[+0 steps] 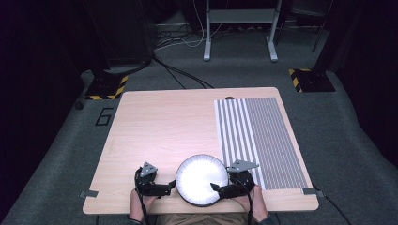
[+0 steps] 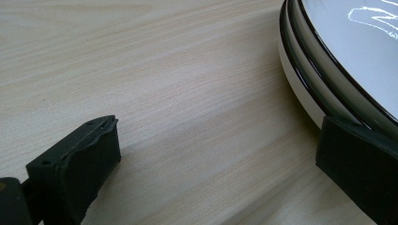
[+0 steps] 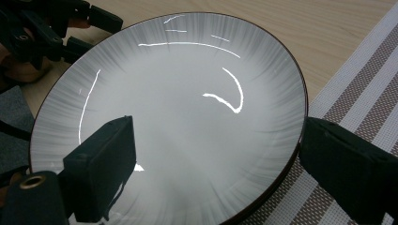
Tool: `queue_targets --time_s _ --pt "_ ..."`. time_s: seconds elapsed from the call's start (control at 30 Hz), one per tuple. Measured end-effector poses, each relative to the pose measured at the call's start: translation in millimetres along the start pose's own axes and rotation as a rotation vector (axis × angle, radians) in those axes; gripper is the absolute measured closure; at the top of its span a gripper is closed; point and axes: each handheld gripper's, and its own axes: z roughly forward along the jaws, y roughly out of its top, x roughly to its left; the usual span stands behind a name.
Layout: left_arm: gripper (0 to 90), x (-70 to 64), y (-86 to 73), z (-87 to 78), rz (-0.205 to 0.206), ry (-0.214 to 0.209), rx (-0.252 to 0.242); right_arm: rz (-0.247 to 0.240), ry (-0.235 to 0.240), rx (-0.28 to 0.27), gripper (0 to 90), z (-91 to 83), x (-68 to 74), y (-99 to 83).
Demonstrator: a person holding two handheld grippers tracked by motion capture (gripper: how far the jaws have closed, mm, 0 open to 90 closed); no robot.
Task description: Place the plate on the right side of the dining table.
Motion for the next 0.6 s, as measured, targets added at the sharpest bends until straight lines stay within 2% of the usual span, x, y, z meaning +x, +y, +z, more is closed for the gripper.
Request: queue_targets --time_s 0.6 --pt "0.1 0.5 0.1 0.5 -0.005 -0.002 0.002 -0.001 -0.024 -0.018 10.0 2.3 3.4 -1.0"
